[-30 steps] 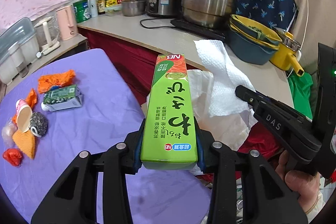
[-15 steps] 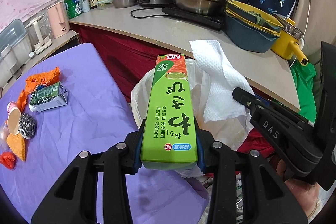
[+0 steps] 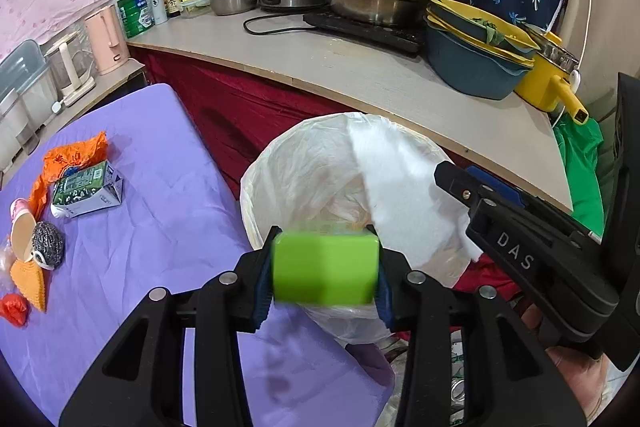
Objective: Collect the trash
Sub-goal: 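Carry the wasabi box and paper towel over the bin and release both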
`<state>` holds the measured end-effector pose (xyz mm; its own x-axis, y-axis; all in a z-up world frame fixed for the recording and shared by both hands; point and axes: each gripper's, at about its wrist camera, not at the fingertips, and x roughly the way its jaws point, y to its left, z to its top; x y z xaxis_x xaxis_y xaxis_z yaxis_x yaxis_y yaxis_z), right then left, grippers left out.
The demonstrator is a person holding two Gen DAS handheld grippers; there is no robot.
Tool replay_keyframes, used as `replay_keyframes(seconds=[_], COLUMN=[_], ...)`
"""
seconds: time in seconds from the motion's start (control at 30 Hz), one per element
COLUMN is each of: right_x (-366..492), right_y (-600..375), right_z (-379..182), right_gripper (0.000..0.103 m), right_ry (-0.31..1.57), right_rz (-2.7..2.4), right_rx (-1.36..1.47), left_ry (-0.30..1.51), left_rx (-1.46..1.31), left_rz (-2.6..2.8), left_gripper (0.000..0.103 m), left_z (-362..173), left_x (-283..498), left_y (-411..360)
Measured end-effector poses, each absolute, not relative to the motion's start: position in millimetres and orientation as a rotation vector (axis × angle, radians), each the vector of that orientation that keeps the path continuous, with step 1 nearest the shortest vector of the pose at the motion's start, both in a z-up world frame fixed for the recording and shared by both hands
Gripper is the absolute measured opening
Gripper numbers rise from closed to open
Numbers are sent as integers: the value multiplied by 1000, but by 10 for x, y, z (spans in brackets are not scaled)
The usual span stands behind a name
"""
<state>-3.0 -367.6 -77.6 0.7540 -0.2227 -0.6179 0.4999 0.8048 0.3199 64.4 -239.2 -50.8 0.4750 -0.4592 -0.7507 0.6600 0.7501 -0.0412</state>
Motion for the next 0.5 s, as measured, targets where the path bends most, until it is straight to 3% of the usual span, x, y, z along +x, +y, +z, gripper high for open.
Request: replay_keyframes(seconds=[0.5], right_x=[-15], right_y=[-3619], right_z=[-669], right_gripper=[44], right_ry=[575], right_rz=[-405], right_rx=[482], left_ry=[812], left_rx=[229], left_rz=[-665], left_gripper=[41], left_z=[-430], left_x=[721], left_y=[-2225])
